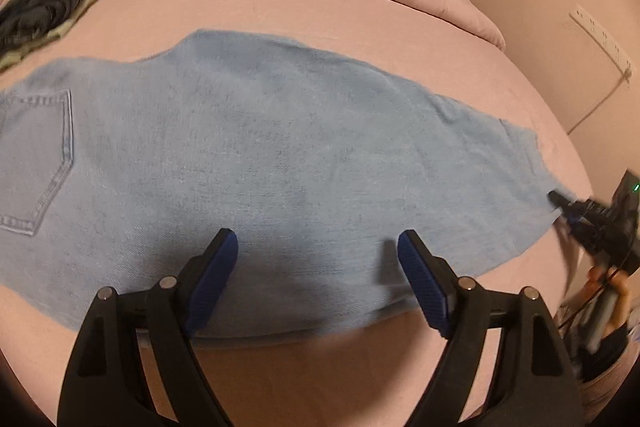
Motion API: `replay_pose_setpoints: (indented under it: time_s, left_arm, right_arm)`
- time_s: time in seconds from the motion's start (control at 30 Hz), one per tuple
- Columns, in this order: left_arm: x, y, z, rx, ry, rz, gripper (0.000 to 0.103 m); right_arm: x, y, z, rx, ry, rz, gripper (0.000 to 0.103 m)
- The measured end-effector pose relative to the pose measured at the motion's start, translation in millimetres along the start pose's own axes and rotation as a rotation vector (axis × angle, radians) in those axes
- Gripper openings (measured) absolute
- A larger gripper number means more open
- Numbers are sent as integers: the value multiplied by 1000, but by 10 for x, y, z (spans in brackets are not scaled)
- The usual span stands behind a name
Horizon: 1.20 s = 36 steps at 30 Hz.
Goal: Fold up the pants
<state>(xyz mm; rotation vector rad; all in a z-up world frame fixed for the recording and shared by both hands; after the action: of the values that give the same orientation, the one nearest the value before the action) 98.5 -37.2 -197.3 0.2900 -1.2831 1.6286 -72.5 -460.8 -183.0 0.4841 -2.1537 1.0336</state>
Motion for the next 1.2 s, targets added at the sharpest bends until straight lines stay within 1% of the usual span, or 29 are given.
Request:
replay_pose_setpoints:
  time_s: [0.03, 0.07, 0.1, 0.13, 0.17, 0.2, 0.23, 0.27, 0.33, 0.4, 0.47, 0.5, 0.53, 0.57, 0.6, 0.63, 0.67, 0.73, 0.8, 0.83, 0.87, 0.9, 0.97, 1.0, 1.07, 1.1, 1.13, 1.17, 1.2]
  left_arm:
    - [10, -3, 12, -7, -7, -3, 83]
    - [32, -5, 17, -11, -13, -2, 83]
    - [68, -9, 10, -11, -18, 3, 83]
    - [98, -15, 0, -13, -21, 11, 83]
    - [139, -29, -10, -18, -26, 24, 83]
    - [170, -40, -22, -20, -32, 33, 83]
    - [182, -50, -41, -18, -37, 38, 83]
    - [132, -92, -75, -3, -46, 35, 84]
    - [84, -91, -127, 26, -54, 27, 84]
    - [8, -62, -178, 54, -54, 0, 84]
    - [-32, -38, -157, 22, -75, -8, 84]
    - [-39, -29, -132, 2, -88, -11, 84]
    - [-46, -23, -120, -11, -97, -17, 85]
    - [-38, -20, -113, -21, -102, -21, 85]
    - [-34, -22, -115, -20, -100, -21, 85]
    - [-20, -27, -122, -13, -95, -19, 85]
    - [17, -38, -143, 3, -85, -14, 85]
    - [107, -49, -203, 28, -81, 2, 85]
    - [272, -87, -310, 40, -109, 40, 85]
    - [327, -131, -361, 40, -128, 60, 85]
    - [418, -185, -460, 42, -156, 83, 85]
    - [479, -231, -562, 53, -180, 94, 85]
    - [561, -290, -777, 87, -223, 106, 85]
    - [592, -298, -874, 97, -241, 112, 85]
    - [632, -265, -1173, 129, -318, 110, 85]
    - [633, -236, -1278, 147, -340, 100, 85]
    - [609, -191, -1381, 165, -341, 86, 84]
    - [574, -118, -1456, 183, -316, 75, 84]
    - [578, -76, -1460, 171, -305, 87, 84]
  right_arm:
    - [57, -32, 33, -29, -7, 2, 15]
    - [148, -91, 77, -52, 23, 35, 24]
    - [208, -119, 116, -53, 61, 69, 44]
    - [350, -198, 147, -43, 133, 146, 52]
    - [447, -248, 139, -27, 171, 200, 57]
    - [493, -283, 92, -3, 184, 228, 57]
    - [503, -321, 2, 43, 177, 235, 57]
    - [470, -343, -113, 89, 158, 220, 57]
    - [333, -373, -440, 192, 112, 173, 57]
    - [180, -378, -762, 293, 70, 142, 56]
    - [-49, -387, -1041, 395, 84, 105, 52]
    - [-193, -391, -1131, 431, 85, 70, 49]
    - [-369, -378, -1169, 454, 98, 18, 49]
    - [-505, -349, -1117, 466, 126, -25, 47]
    - [-652, -316, -1027, 481, 177, -57, 39]
    - [-739, -349, -1001, 486, 205, -38, 34]
    - [-732, -392, -993, 479, 219, -15, 31]
    - [-677, -471, -938, 415, 225, -31, 31]
    - [-603, -475, -971, 397, 257, -11, 31]
    - [-511, -423, -1027, 427, 251, 9, 32]
    - [-436, -346, -1098, 463, 209, 11, 32]
    - [-446, -270, -1263, 489, 171, 7, 32]
    - [-313, -44, -1413, 564, 99, 2, 33]
    - [-252, 76, -1474, 607, 76, 4, 33]
    - [-168, 329, -1575, 695, 39, 15, 33]
    - [-135, 475, -1589, 744, 28, 10, 33]
    - [-144, 669, -1598, 801, 26, -8, 33]
    - [-169, 788, -1588, 834, 26, -31, 33]
    - [-192, 905, -1578, 871, 43, -37, 33]
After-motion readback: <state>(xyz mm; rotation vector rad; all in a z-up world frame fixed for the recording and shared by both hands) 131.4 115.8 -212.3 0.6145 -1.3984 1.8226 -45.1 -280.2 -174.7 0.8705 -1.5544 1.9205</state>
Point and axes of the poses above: each gripper's, at about its wrist camera, not at the fingertips, and x roughly against the way its jaws point, z to its right, y to its underside, the point moved 5 cm from there along -x, roughly the way its jaws point, and after that the axes turned 11 degrees about y, right-handed, at the moved point
